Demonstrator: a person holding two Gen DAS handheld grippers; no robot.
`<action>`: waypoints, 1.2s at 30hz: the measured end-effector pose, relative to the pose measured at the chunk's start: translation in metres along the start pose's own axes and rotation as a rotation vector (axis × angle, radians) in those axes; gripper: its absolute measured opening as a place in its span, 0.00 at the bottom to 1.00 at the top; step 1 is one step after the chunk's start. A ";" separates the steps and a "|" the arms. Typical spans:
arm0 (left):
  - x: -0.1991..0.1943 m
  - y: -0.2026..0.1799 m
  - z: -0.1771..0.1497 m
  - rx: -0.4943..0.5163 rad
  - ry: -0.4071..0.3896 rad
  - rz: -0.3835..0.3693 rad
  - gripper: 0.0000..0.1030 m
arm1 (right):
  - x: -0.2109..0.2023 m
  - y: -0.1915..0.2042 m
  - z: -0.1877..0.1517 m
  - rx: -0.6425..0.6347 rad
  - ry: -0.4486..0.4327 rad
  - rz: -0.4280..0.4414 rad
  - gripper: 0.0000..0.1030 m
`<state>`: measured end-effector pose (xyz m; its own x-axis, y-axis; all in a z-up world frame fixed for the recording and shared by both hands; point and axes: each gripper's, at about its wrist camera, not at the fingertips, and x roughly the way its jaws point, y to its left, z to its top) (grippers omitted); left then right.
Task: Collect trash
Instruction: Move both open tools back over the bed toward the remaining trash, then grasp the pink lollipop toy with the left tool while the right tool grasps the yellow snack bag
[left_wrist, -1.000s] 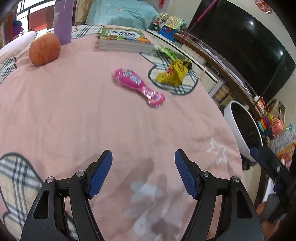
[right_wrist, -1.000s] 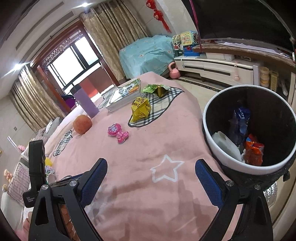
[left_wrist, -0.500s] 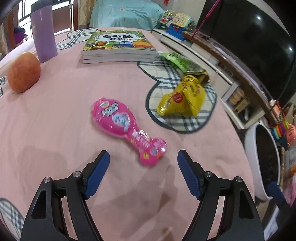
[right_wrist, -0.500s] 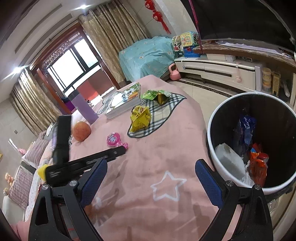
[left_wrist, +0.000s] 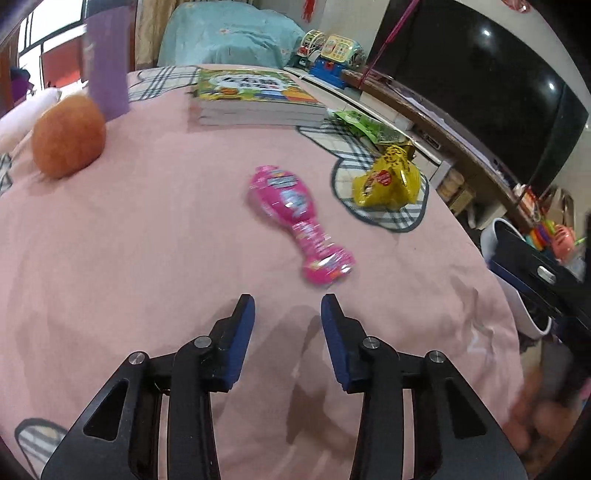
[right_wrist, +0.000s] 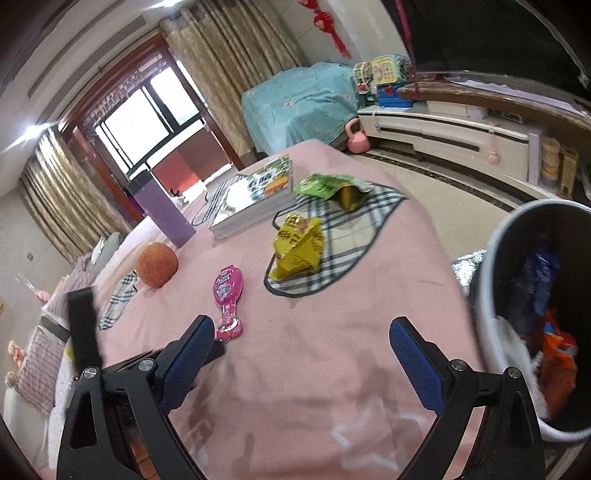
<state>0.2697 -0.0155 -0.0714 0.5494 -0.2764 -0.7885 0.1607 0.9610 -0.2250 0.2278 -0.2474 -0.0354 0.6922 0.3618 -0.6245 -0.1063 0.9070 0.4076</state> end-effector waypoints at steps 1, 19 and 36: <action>-0.003 0.007 -0.002 -0.020 -0.001 0.001 0.39 | 0.007 0.003 0.001 -0.009 0.002 -0.001 0.94; 0.013 0.000 0.018 -0.124 -0.024 -0.014 0.72 | 0.086 -0.009 0.038 0.033 0.045 -0.027 0.35; 0.034 -0.029 0.027 0.020 -0.053 0.176 0.26 | -0.001 -0.018 -0.014 0.060 -0.101 -0.011 0.34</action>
<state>0.3063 -0.0534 -0.0763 0.6131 -0.1042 -0.7831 0.0743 0.9945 -0.0742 0.2189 -0.2606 -0.0516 0.7618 0.3255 -0.5600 -0.0575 0.8951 0.4420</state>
